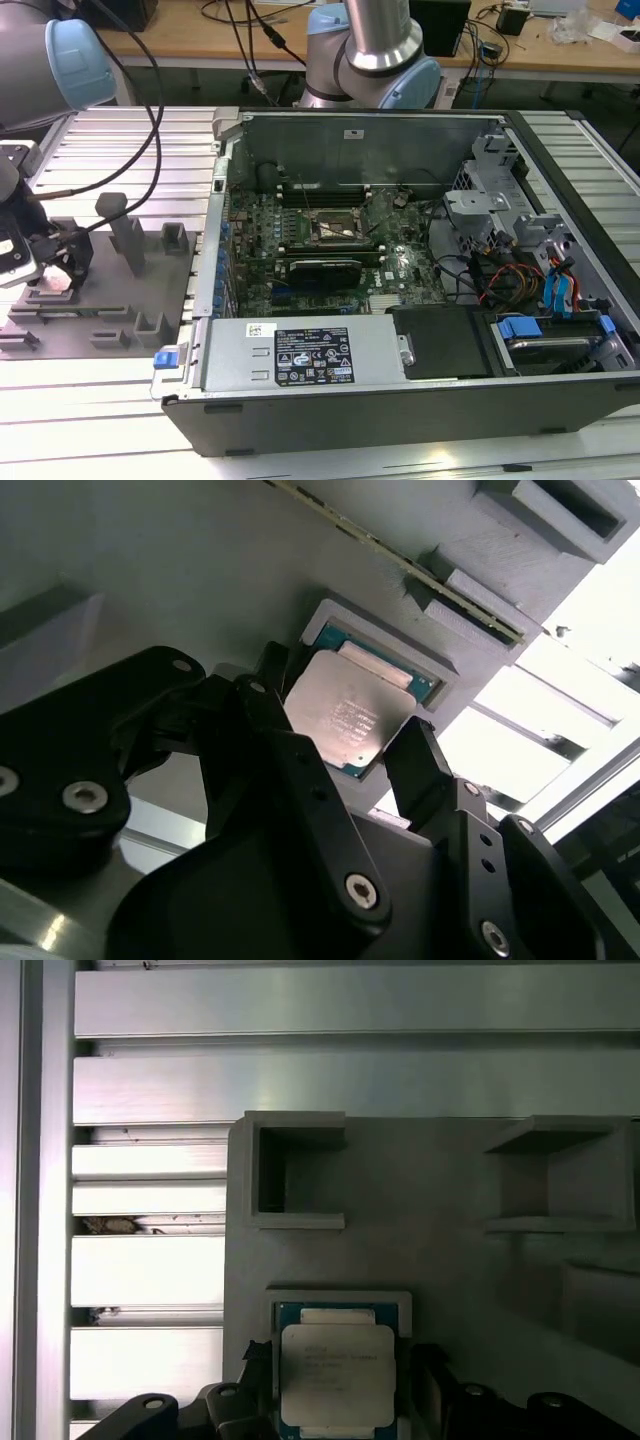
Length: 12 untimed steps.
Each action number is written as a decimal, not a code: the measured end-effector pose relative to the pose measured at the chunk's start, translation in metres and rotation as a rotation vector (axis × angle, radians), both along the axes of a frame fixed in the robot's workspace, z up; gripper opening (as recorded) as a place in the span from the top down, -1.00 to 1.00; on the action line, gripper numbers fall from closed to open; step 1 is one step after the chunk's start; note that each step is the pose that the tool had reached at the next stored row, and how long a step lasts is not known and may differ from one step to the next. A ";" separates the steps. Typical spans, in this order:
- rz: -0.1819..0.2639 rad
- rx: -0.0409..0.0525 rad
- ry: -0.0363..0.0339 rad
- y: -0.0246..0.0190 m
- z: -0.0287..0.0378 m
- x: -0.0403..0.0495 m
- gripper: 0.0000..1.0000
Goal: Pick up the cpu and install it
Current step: 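Pick up the cpu and move it towards the insertion slot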
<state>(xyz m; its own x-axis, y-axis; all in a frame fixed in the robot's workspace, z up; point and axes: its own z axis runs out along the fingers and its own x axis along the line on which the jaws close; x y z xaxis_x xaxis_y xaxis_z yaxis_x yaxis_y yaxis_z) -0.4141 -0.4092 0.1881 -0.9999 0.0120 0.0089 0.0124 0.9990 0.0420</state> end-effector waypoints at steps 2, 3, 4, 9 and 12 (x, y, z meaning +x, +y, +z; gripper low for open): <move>0.000 -0.0005 0.0003 0.0000 0.0002 -0.0002 -0.33; 0.000 -0.0002 0.0000 0.0002 0.0001 -0.0007 -0.33; 0.000 -0.0001 0.0001 0.0004 0.0001 -0.0009 -0.33; 0.000 -0.0001 0.0000 0.0005 0.0001 -0.0024 -0.33; 0.000 -0.0001 0.0000 0.0005 0.0001 -0.0025 -0.33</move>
